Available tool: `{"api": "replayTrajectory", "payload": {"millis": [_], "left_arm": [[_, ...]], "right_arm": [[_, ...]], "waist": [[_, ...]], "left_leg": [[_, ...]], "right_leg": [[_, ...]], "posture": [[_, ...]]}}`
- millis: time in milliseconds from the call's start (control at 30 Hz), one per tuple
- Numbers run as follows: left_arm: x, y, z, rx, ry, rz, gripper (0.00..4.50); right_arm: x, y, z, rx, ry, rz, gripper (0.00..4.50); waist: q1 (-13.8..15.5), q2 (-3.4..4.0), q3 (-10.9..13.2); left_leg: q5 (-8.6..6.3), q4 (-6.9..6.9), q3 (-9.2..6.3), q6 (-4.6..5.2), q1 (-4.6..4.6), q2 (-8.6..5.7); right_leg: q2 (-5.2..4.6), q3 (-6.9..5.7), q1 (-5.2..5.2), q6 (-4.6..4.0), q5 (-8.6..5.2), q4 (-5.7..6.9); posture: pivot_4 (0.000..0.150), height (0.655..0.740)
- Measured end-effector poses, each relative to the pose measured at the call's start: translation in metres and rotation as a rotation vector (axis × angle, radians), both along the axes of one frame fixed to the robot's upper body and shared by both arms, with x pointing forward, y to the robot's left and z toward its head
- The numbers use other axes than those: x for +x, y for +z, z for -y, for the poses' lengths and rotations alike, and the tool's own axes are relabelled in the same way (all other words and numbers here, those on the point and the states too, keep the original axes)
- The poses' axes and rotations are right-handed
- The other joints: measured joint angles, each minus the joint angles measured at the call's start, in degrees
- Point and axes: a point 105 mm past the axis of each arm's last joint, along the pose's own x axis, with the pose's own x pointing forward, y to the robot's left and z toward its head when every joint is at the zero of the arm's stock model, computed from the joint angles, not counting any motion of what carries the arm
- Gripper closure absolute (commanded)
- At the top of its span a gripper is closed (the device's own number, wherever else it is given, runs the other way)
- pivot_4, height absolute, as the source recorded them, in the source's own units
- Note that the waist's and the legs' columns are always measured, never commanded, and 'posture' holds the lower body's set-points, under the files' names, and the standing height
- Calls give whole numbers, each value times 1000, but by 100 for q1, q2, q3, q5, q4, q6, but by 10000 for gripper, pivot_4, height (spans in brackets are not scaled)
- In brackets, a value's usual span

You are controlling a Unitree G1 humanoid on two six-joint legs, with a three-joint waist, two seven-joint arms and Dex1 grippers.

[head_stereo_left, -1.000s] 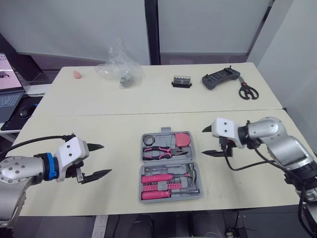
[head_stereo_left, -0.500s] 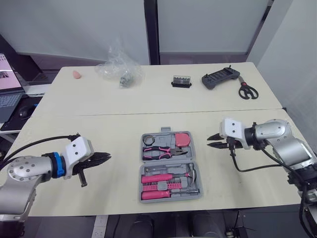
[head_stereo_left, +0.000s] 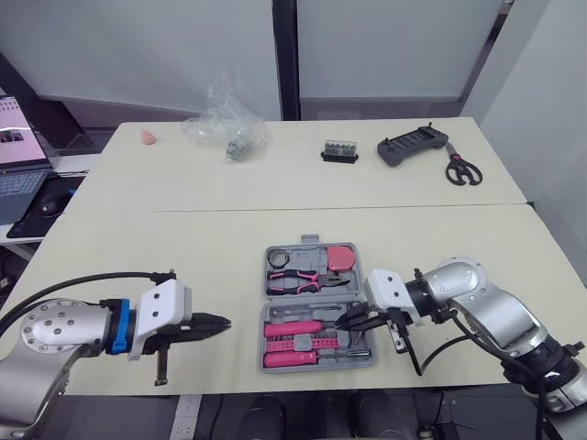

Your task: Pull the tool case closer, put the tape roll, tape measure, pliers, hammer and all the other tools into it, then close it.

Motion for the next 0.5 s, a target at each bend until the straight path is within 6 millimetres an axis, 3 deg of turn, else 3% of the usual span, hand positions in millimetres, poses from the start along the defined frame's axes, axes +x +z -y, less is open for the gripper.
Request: {"api": "replayTrajectory", "payload": {"millis": [100,333,500], "left_arm": [[-9,5,5,-2,-63,-9,23780],[-16,7,-4,31,-102,-32,1074],[-18,8,-4,36,-123,-24,241]], "right_arm": [[-4,-3,-12,27,43,-7,45000],[-14,-13,-37,46,105,15,45000],[-18,-26,-50,30,130,38,45000]], "waist": [[8,1,0],[20,1,0],[21,0,0]], "left_leg": [[0,-1,0,0,1,2],[0,-1,0,0,0,1],[0,-1,-1,-1,0,1]], "right_leg": [[2,-2,-2,-1,0,2],[2,-2,-1,-1,0,0],[2,-2,-2,-1,0,1]], "posture": [[1500,7400],[1500,7400],[1500,7400]]}}
